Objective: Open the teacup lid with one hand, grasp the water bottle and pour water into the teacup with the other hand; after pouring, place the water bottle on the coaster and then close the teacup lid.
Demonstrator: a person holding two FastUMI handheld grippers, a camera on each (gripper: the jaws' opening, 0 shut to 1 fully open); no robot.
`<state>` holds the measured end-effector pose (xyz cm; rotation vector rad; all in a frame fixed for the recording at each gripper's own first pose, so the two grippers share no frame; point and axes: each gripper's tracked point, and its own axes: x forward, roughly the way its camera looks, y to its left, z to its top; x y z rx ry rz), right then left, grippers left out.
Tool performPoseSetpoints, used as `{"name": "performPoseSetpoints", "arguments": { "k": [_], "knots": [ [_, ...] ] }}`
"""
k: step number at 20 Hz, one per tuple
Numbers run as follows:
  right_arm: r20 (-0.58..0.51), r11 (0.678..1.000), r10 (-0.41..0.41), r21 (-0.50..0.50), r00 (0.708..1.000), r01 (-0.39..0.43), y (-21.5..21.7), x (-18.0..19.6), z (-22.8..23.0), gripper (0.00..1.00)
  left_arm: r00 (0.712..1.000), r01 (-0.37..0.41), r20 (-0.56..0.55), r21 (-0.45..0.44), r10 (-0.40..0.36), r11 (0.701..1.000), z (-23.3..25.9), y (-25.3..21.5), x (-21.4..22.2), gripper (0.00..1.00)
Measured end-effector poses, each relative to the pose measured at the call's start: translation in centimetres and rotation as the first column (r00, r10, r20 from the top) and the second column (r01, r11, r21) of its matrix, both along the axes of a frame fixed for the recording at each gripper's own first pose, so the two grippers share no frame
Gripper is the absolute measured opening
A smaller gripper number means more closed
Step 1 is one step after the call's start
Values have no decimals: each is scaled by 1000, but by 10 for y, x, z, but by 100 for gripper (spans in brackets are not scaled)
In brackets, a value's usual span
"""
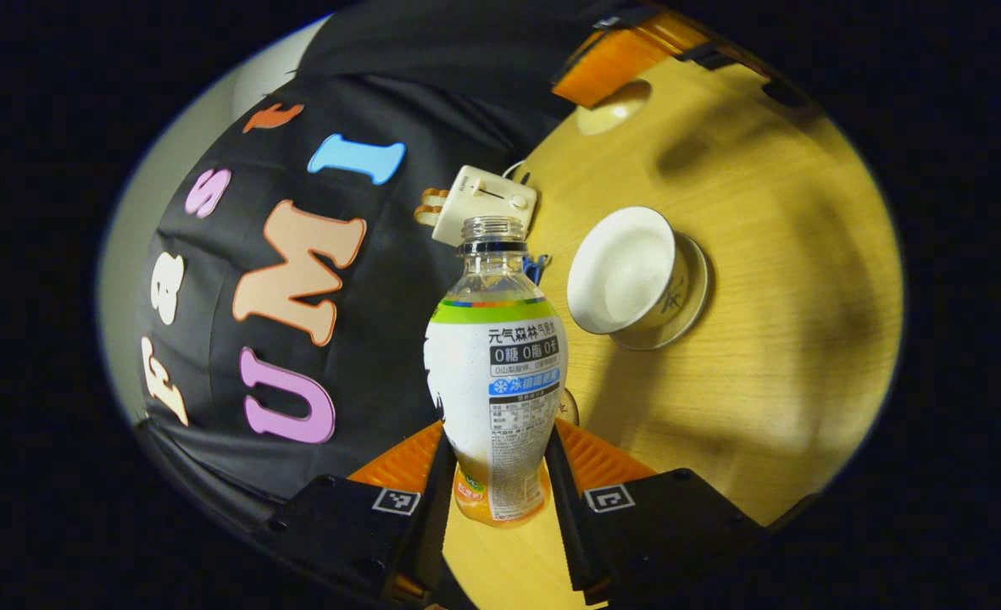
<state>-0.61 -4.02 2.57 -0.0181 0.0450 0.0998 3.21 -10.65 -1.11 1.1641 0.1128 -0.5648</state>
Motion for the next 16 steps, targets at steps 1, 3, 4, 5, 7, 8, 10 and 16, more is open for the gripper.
{"name": "performPoseSetpoints", "arguments": {
  "k": [1, 3, 4, 5, 7, 8, 10, 16],
  "knots": [
    [-1, 1000, 4, -2, 1000, -4, 3, 1, -1, 31, 1000, -15, -10, -62, 15, 998, 1, 0, 0, 55],
    [-8, 1000, 12, -8, 1000, -12, 8, 1, -2, 31, 998, -53, -49, -171, 45, 984, 0, 1, 5, 55],
    [-10, 1000, 16, -9, 1000, -16, 11, 2, -2, 31, 996, -70, -75, -215, 55, 974, -1, 1, 11, 55],
    [-11, 1000, 21, -10, 1000, -22, 14, 1, -3, 30, 993, -85, -95, -255, 63, 963, -1, 0, 15, 55],
    [-9, 999, 29, -14, 1000, -29, 19, 1, -2, 30, 990, -112, -118, -322, 77, 940, 1, 4, 17, 55],
    [-10, 999, 32, -15, 999, -32, 21, 1, -2, 30, 988, -128, -125, -359, 88, 925, 1, 9, 19, 55],
    [-19, 999, 38, -15, 999, -38, 25, 2, -6, 31, 983, -167, -141, -459, 114, 873, 11, 14, 28, 55],
    [-22, 999, 40, -19, 999, -41, 29, 3, -7, 30, 961, -267, -248, -695, 126, 667, 20, 13, 59, 56]
  ]
}}
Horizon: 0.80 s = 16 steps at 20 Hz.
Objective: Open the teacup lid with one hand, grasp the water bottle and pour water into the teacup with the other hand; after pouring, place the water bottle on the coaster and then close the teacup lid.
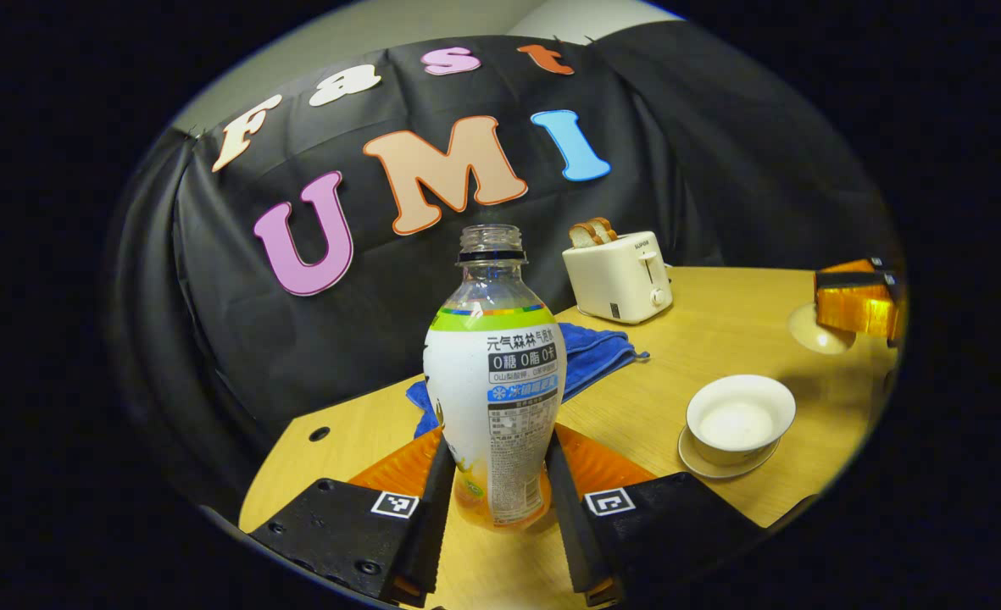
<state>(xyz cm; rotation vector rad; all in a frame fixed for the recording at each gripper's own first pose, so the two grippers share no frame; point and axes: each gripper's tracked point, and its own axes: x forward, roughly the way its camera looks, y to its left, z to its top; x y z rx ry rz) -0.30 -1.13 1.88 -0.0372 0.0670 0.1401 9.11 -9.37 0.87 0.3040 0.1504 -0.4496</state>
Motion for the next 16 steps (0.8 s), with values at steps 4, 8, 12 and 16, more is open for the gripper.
{"name": "performPoseSetpoints", "arguments": {
  "k": [4, 8, 12, 16],
  "knots": [
    [-11, 1000, -4, 9, 1000, 4, -2, 2, -5, 30, 1000, -8, -15, -119, 7, 993, -1, -10, 11, 56],
    [-18, 1000, -9, 6, 1000, 9, -5, 2, -6, 30, 999, -40, -10, -218, 39, 975, 2, -13, 25, 55],
    [-20, 1000, -15, 12, 1000, 15, -9, 2, -7, 29, 997, -61, -57, -303, 45, 951, -10, -20, 35, 56],
    [-26, 1000, -22, 13, 999, 22, -15, 3, -10, 30, 997, -71, -61, -328, 54, 942, -15, -22, 40, 58]
  ]
}}
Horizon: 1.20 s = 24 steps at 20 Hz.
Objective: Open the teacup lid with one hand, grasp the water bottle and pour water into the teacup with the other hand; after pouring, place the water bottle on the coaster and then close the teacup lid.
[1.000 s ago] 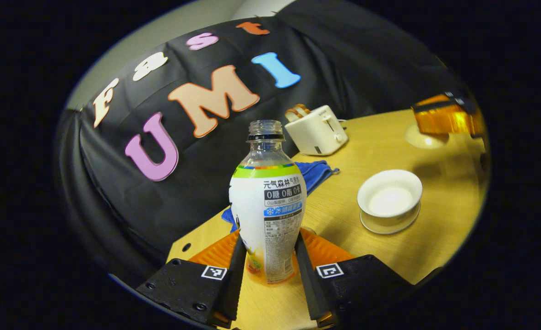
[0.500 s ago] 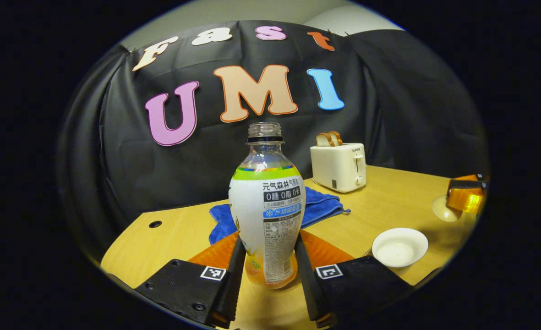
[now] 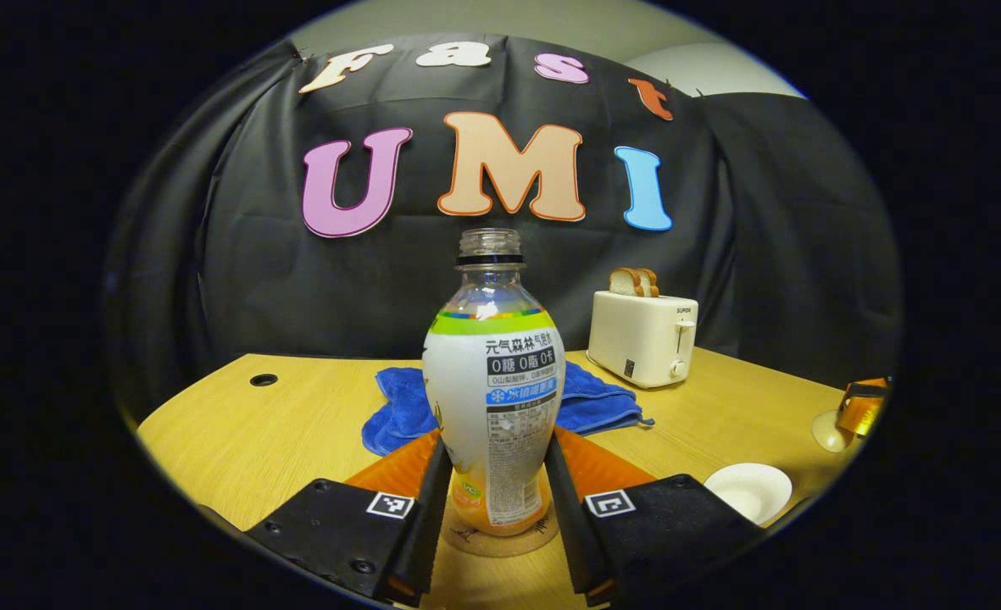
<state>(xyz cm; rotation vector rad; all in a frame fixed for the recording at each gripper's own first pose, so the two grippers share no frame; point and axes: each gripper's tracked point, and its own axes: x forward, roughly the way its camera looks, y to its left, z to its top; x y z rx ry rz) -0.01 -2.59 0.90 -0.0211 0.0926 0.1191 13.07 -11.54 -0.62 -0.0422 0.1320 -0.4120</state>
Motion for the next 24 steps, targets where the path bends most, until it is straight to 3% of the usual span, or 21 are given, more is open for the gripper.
{"name": "performPoseSetpoints", "arguments": {
  "k": [11, 16, 24],
  "knots": [
    [-6, 999, 37, -13, 999, -37, 18, 3, -2, 31, 1000, 0, -30, -1, -1, 1000, -8, 0, -5, 69],
    [-3, 998, 58, 1, 998, -58, 27, 6, 3, 29, 999, -14, -34, 0, 14, 1000, -6, 7, -12, 89],
    [-6, 991, 128, 40, 992, -128, 60, 22, 5, 29, 999, -39, -2, -6, 39, 999, 9, 22, -48, 92]
  ]
}}
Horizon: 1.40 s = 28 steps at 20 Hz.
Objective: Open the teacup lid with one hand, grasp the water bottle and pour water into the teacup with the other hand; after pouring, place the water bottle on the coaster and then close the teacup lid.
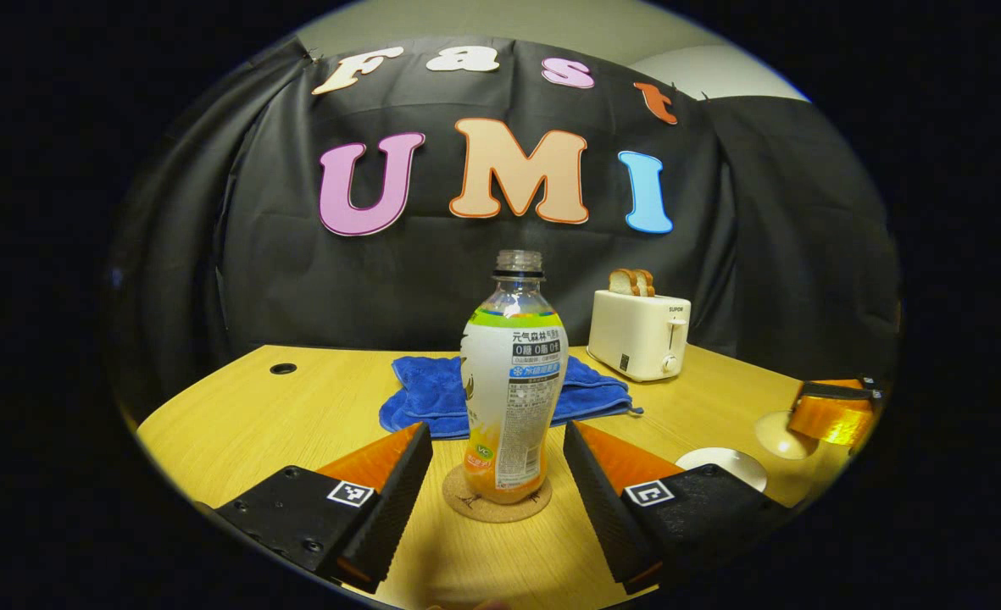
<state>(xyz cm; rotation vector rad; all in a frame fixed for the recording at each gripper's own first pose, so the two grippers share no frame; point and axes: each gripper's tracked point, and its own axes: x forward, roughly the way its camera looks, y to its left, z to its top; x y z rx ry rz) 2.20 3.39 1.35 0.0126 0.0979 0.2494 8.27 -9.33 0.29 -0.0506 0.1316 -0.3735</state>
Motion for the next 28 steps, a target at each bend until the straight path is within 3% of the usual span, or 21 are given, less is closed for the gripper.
{"name": "performPoseSetpoints", "arguments": {
  "k": [10, 22, 25, 28],
  "knots": [
    [-36, 999, 47, -17, 998, -47, 32, 20, -23, 31, 996, -56, 73, 14, 54, 998, 26, 27, -37, 91],
    [-62, 998, 35, -55, 997, -39, 39, 23, -42, 30, 994, -46, 98, -3, 46, 999, 31, 25, -58, 91],
    [-61, 998, 33, -46, 998, -36, 37, 23, -43, 35, 994, -46, 97, -4, 46, 999, 29, 23, -61, 91],
    [-25, 998, 35, -43, 999, -36, 39, 15, -30, 63, 993, -51, 108, -7, 52, 999, 30, 21, -66, 91]
  ]
}}
